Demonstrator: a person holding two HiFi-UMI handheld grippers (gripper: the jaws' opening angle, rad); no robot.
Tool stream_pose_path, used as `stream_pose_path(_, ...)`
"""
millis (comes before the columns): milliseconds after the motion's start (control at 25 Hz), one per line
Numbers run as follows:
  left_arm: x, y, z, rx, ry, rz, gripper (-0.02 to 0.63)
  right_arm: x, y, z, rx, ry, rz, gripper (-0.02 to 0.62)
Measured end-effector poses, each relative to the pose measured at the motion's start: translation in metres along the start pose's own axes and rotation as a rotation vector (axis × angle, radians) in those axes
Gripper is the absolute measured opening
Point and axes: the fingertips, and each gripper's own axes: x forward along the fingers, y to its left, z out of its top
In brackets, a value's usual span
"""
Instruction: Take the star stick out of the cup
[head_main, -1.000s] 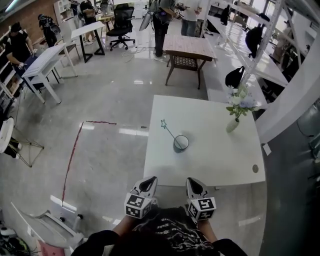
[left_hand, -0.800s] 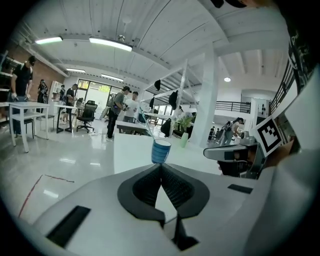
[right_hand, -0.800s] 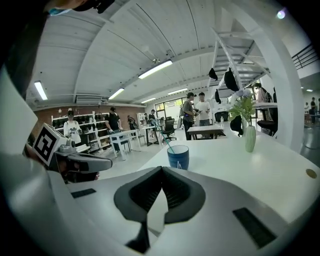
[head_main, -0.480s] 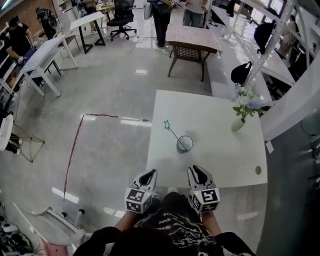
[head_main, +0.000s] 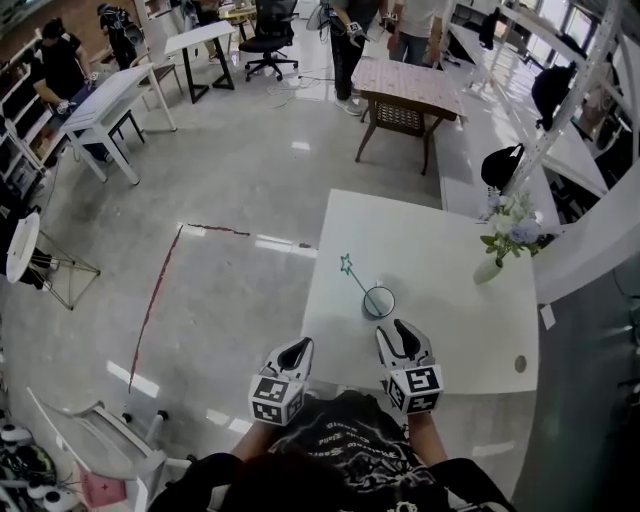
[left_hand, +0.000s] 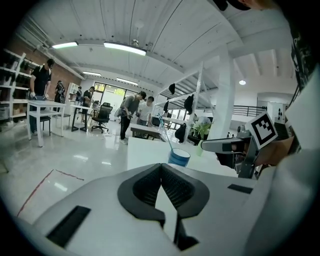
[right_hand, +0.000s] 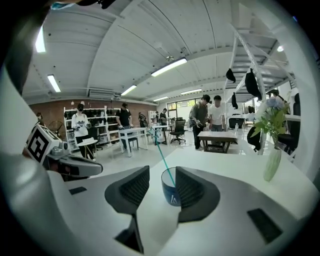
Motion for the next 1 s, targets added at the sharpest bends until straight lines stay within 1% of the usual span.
stream_pose_path(240,0.000,0.007,0.001,0.001,-0.015,0.043,0.019,0.034,-0.008,0.016,-0.061,0.010,0.045,0.172)
stream_pose_path(440,-0.009,0.019,0.003,-0.012,-0.032,0.096,0.020,0.063,-0.005,0.029,-0.132,0.034,0.091,0.175)
stream_pose_path(800,-0.025,0.037,0.001,-0.042,-0.046,0.213,0.020,0.110,-0.002,0.024,-0.231,0.137,0.176,0.176)
stream_pose_path(1000,-0.025,0.040,0.001,-0.061,-0.054,0.252,0.019,0.127,-0.004,0.015,-0.271,0.203,0.196,0.176)
